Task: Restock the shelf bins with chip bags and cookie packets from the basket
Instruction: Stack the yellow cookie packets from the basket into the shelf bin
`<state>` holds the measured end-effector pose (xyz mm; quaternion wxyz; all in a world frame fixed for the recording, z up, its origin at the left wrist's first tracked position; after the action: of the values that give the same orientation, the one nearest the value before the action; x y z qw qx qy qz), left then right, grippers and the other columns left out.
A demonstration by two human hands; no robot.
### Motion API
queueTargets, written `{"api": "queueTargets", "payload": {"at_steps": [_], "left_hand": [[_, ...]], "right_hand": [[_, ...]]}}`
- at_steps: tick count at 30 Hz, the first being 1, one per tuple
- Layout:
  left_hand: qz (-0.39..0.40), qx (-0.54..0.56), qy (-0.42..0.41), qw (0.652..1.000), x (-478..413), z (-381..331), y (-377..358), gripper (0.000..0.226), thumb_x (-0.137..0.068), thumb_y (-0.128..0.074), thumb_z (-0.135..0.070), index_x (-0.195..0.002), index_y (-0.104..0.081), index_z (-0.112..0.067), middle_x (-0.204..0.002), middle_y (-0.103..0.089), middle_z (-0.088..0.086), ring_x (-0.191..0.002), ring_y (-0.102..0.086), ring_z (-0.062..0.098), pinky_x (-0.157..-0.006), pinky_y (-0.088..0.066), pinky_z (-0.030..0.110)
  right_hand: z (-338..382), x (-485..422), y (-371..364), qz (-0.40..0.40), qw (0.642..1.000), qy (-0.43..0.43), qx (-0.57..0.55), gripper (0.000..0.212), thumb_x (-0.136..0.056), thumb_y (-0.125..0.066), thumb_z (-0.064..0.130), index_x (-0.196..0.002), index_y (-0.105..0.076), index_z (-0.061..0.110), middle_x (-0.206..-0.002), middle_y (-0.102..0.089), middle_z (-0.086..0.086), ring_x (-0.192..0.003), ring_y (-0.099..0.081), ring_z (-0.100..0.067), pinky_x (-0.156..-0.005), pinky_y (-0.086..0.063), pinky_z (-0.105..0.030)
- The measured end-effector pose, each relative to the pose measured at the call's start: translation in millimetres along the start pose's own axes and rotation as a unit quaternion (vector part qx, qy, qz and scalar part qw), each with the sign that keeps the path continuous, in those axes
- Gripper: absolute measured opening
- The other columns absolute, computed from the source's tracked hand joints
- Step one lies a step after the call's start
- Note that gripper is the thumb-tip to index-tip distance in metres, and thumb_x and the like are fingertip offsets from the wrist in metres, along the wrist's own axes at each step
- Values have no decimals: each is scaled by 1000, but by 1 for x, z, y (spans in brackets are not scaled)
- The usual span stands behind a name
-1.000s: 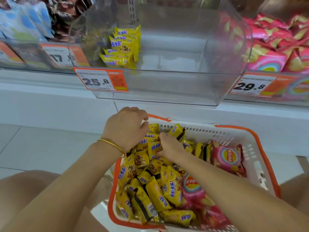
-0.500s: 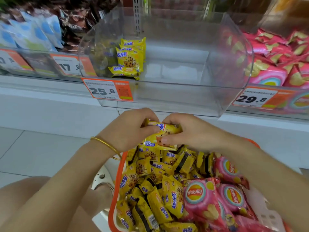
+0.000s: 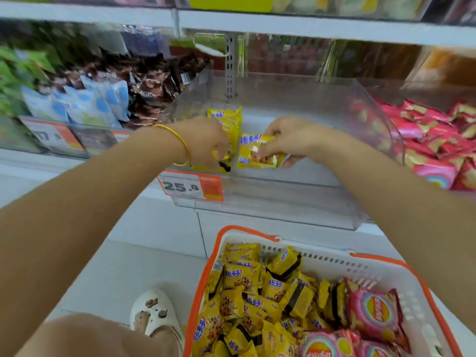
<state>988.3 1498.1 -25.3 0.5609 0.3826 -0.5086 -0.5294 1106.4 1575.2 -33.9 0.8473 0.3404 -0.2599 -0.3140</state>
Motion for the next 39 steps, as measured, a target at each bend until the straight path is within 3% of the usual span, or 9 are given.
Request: {"api": "queueTargets", "payload": {"at_steps": [2,5,12,16,21,24,30,34,39], "left_hand": [[89,-97,-23,991,-13,1,-17,34,-88,-61,-23,-122,-57,-19,-129,-50,5,-123,-41,25,-100,-35,32],[138,-151,-24,979,-26,3,-33,41,-91,-53,-15,-132,-48,-18,-135,-39,6,-127,-35,24,-83,-32,25],[123,-156,-14,980,-42,19,-44,63,-76,-71,-38,-127,-42,-14,-127,-39,6,-116,-43,25,-89,-47,38],[115,-62,11,991,-47,32,-27,45,-82,-69,-29,-117,-50,-8,-120,-50,9,-107,-50,27,-87,-44,34],[69,-29,68,995,-55,48,-24,36,-89,-62,-21,-117,-46,-5,-120,-54,14,-108,-52,31,-89,-44,37],[10,-37,104,994,-56,50,-18,35,-91,-60,-19,-118,-44,-4,-119,-52,16,-108,-53,34,-88,-46,42],[-145,22,145,979,-28,53,21,27,-86,-49,8,-109,-53,-5,-113,-50,17,-102,-53,36,-85,-45,44],[-210,127,178,953,15,43,21,30,-86,-45,7,-107,-60,-8,-109,-57,15,-101,-54,33,-88,-43,40],[-214,225,179,934,43,25,-4,30,-88,-42,3,-103,-64,-12,-103,-63,13,-93,-56,31,-82,-46,43]], "right_hand": [[-4,-12,-11,23,1000,-2,6,30,-80,-74,17,-103,-55,16,-98,-55,-7,-82,-58,-19,-65,-55,-32],[-7,-19,-23,66,998,10,8,32,-78,-75,11,-102,-55,17,-100,-52,-5,-85,-57,-18,-69,-56,-35],[-3,-23,-51,153,987,53,10,29,-77,-72,1,-89,-54,20,-93,-47,0,-65,-48,-8,-54,-48,-23],[2,-30,-58,140,988,57,33,32,-77,-74,2,-100,-54,13,-90,-45,1,-70,-52,-15,-73,-57,-40],[12,-47,-61,79,991,60,91,42,-76,-78,17,-109,-59,0,-102,-58,-13,-95,-62,-29,-85,-54,-43],[16,-61,-62,44,995,46,81,38,-74,-80,21,-101,-60,3,-98,-62,-12,-93,-65,-27,-81,-55,-39],[16,-83,-61,-46,996,-13,-76,70,-62,-88,19,-117,-49,2,-116,-58,-12,-106,-61,-28,-85,-55,-43],[25,-78,-68,-51,987,-53,-140,89,-62,-87,14,-129,-29,3,-128,-43,-13,-109,-56,-29,-72,-58,-44],[24,-75,-70,-41,990,-73,-117,81,-65,-87,20,-121,-29,8,-118,-54,-14,-85,-63,-28,-51,-53,-37]]}}
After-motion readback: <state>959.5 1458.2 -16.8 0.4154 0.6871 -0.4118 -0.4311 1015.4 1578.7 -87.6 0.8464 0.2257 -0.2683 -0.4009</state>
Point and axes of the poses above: each hand's wrist, its own x-axis away from the middle knuckle, its own y-axis out of the back of the hand, z = x × y, the point moved 6 cm from there along -x, towards the middle knuckle
